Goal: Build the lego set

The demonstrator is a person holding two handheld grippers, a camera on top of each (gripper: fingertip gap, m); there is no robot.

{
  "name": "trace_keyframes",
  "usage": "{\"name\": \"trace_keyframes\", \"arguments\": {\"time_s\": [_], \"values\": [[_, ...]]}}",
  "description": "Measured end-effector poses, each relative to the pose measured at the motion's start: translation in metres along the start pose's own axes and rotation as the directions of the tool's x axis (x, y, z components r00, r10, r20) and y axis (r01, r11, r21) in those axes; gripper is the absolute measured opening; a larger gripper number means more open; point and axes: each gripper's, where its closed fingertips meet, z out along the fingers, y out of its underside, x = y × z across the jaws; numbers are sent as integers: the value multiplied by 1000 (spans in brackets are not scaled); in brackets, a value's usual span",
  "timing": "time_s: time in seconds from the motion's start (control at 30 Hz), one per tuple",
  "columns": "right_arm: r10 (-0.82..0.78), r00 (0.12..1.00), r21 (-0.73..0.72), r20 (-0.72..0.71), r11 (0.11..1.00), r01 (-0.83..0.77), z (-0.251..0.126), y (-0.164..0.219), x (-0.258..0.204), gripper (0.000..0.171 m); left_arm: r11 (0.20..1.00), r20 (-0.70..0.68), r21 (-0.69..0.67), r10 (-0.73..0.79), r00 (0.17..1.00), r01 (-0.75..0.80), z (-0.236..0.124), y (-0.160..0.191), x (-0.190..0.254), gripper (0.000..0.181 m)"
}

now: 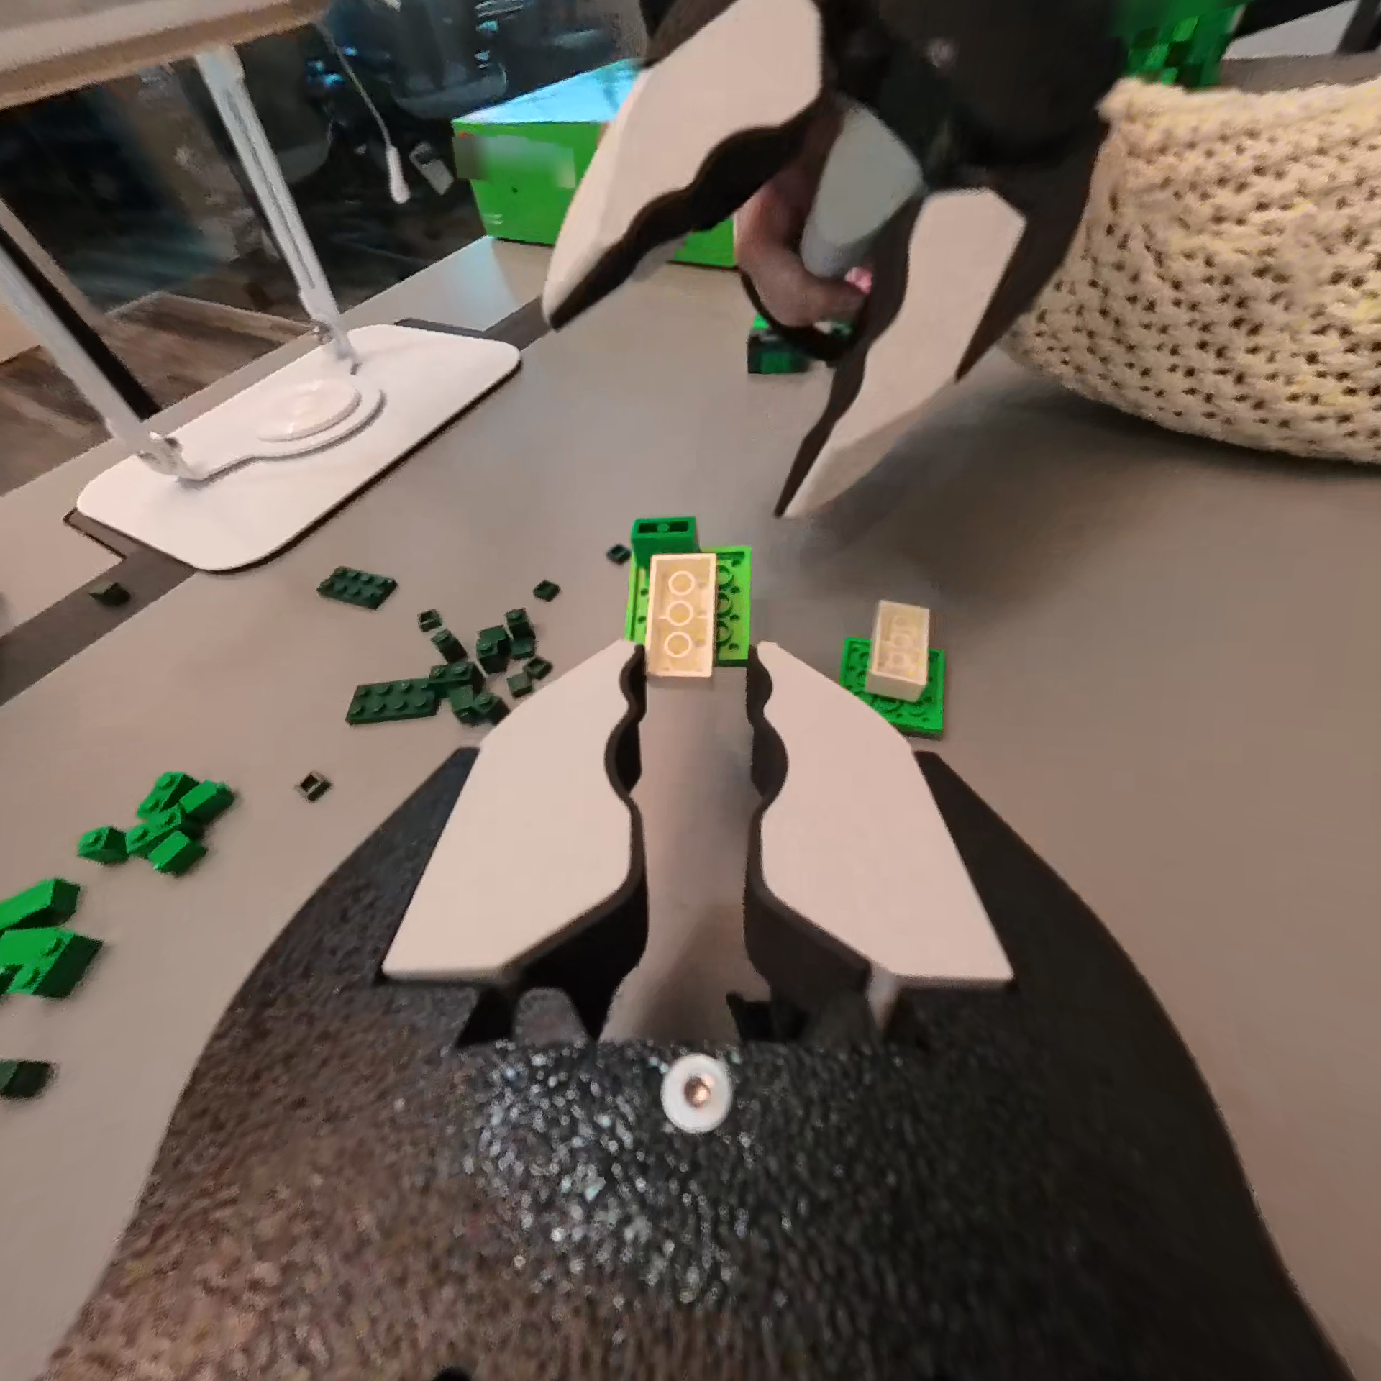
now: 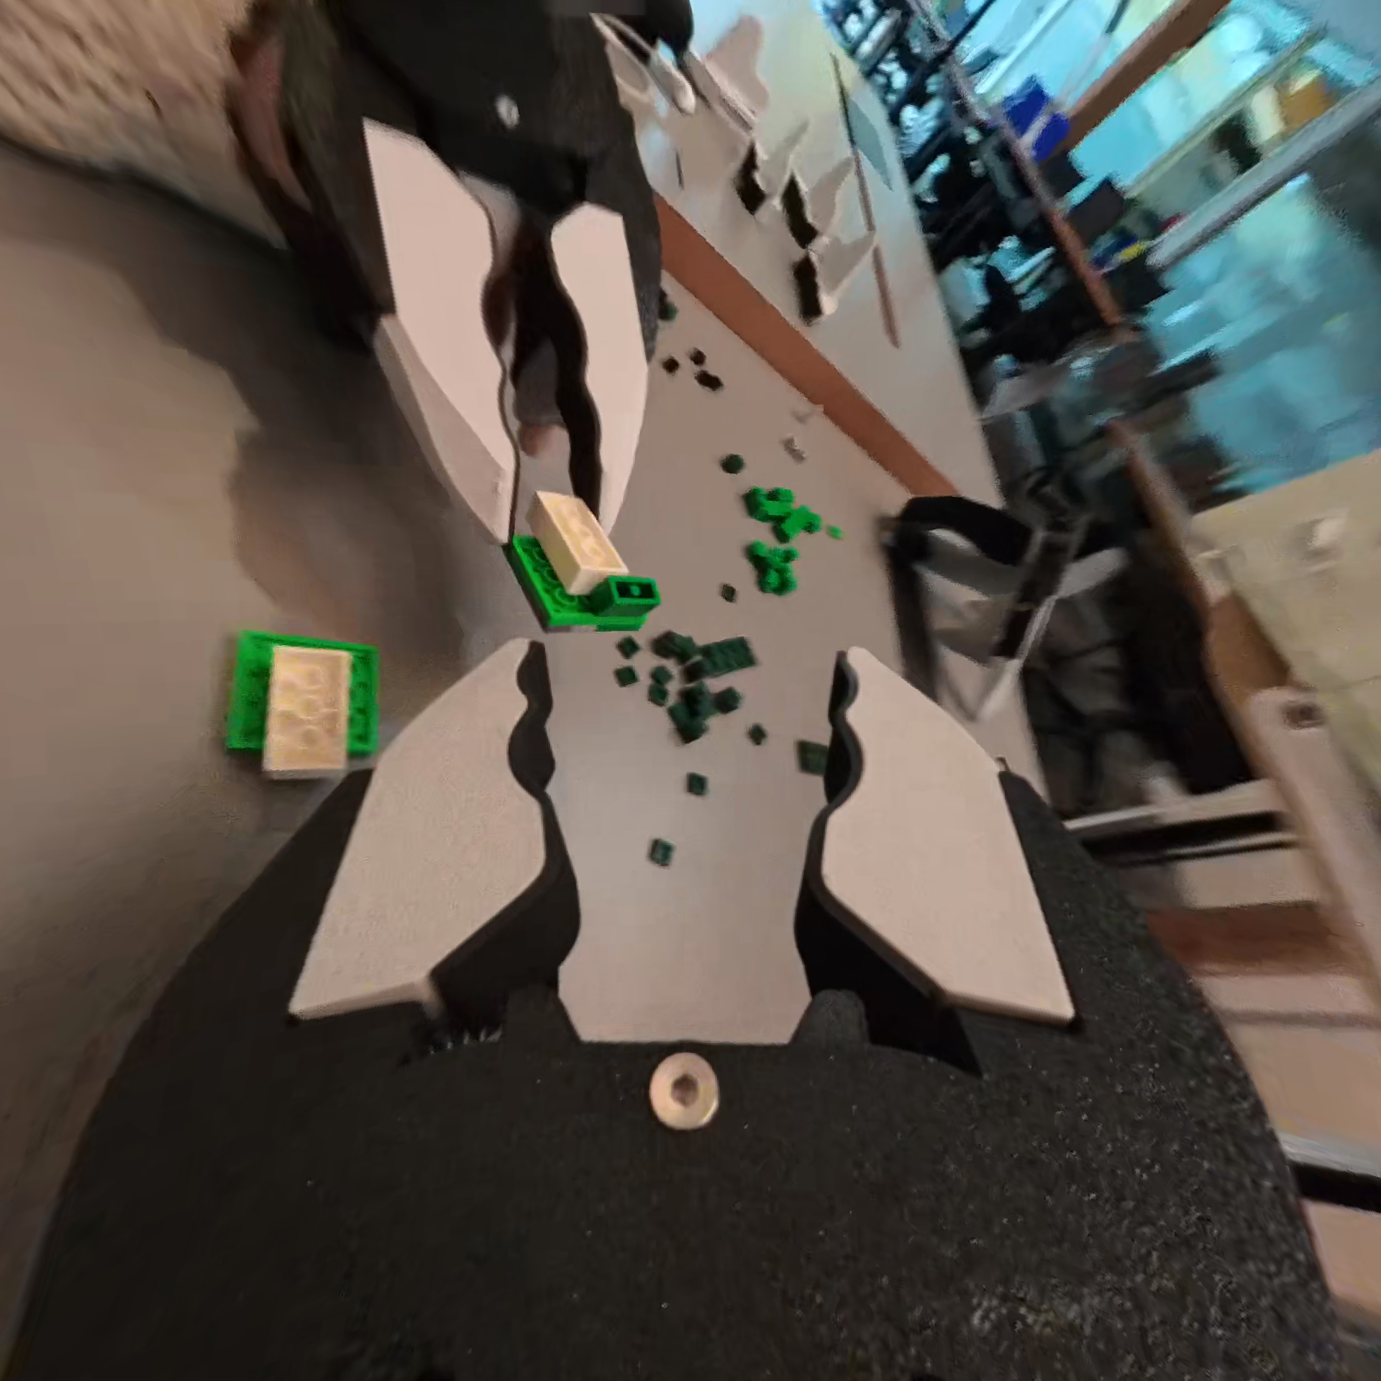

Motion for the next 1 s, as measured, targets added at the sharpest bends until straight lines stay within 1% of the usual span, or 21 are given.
{"name": "trace_keyframes", "arguments": {"time_s": [0.1, 0.2, 0.3, 0.37, 0.4, 0.53, 0.73, 0.83, 0.9, 1.0], "values": [[-208, 972, -42, -110, 978, 204, 13, -2, -3, 71, 999, 21, 0, -32, 999, 32, 0, 0, -5, 25], [-402, 896, -160, -188, 913, 376, 25, 3, -6, 62, 998, 30, 13, -64, 998, 63, -1, -2, -7, 25], [-516, 821, -245, -245, 852, 463, 32, 7, -6, 48, 997, 39, 17, -77, 996, 76, -2, -3, -9, 25], [-573, 775, -281, -265, 815, 507, 34, 7, -5, 44, 997, 41, 17, -81, 996, 80, -1, -3, -9, 25], [-580, 769, -283, -269, 811, 512, 34, 7, -5, 42, 996, 39, 18, -83, 996, 82, -1, -3, -8, 25], [-569, 773, -287, -283, 819, 498, 34, 6, -3, 41, 996, 38, 13, -85, 996, 84, 0, -3, -7, 25], [-596, 755, -298, -274, 799, 522, 38, 5, -7, 36, 996, 33, 6, -92, 995, 92, 2, -2, -6, 25], [-615, 742, -320, -269, 783, 533, 39, 8, -7, 31, 996, 29, 5, -91, 995, 91, 3, -3, -5, 25], [-620, 735, -319, -274, 780, 539, 38, 7, -6, 21, 996, 24, -9, -87, 996, 87, 4, -1, -4, 25], [-646, 726, -326, -236, 756, 567, 39, 11, -10, 20, 996, 17, -14, -84, 996, 84, 5, -1, -2, 25]]}}
